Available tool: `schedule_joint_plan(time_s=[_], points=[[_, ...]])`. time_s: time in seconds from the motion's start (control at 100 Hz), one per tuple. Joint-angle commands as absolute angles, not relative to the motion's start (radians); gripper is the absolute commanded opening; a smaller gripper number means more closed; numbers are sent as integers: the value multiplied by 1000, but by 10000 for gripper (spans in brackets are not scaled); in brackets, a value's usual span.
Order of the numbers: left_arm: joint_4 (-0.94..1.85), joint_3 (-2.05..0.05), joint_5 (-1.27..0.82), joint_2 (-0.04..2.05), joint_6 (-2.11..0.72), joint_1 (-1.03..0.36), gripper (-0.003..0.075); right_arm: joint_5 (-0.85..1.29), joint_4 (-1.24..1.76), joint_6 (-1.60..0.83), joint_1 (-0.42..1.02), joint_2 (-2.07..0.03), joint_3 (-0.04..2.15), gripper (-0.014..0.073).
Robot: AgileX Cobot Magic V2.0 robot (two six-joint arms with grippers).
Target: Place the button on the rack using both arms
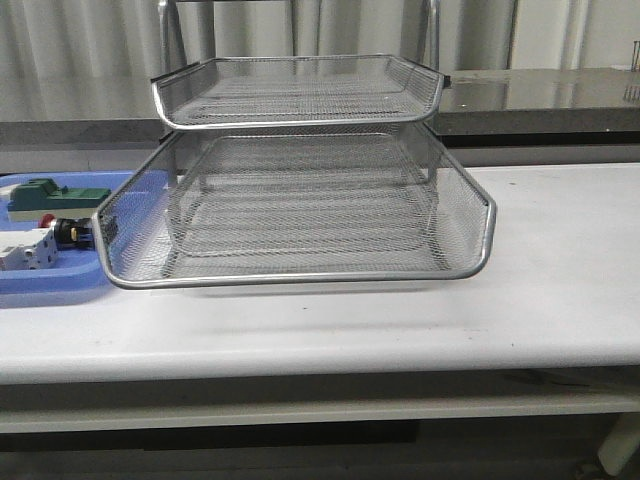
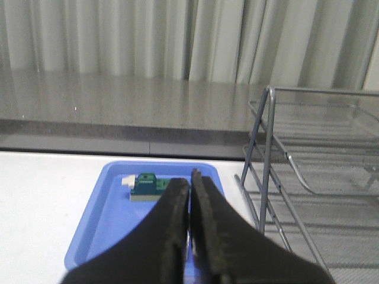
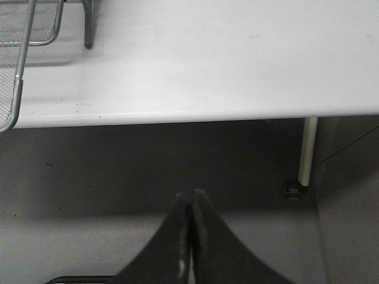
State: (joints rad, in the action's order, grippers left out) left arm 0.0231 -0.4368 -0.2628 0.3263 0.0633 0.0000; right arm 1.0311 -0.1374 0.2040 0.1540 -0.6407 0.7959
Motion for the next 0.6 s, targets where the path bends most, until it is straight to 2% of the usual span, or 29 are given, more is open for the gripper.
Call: schedule_joint_plan(time_s=[0.0,0.35,0.59], points=[[-7,-582,-306,464,64,1,4,982,-158,204,156,-641,829,-70],[-60,-1003,-594,968,0,1,4,982,-158,204,156,-641,829,-70],[-61,-1173,-722,1229,-15,1,4,982,-158,204,156,-641,829,-70]])
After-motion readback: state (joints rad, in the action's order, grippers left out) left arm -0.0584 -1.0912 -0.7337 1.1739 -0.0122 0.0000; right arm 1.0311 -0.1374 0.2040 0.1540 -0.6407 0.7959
